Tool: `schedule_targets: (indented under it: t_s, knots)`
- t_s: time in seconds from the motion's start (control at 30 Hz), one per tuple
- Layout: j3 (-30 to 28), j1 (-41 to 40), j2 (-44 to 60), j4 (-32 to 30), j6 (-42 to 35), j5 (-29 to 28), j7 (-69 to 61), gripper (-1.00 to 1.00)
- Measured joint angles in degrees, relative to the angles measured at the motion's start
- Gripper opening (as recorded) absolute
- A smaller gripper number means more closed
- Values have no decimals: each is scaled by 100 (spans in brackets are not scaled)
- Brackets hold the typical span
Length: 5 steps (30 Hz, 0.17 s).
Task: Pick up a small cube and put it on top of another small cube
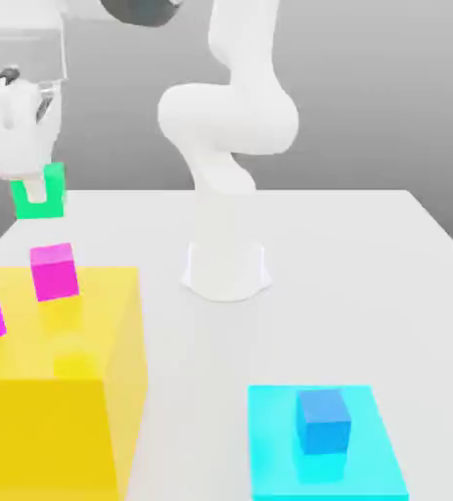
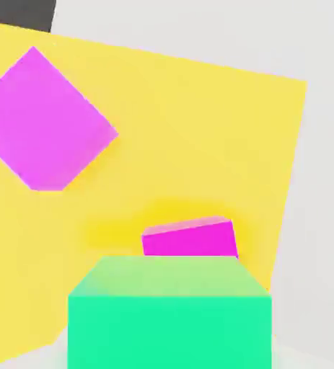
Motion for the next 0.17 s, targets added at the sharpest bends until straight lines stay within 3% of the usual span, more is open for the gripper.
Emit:
schedule_targets:
  t_s: [0.03, 0.07, 0.17]
  knots:
    - [-9, -10, 92, -139, 226, 5, 1, -100]
    - [-12, -17, 152, -228, 372, 8, 0, 100]
    - [-12, -17, 152, -228, 372, 8, 0, 100]
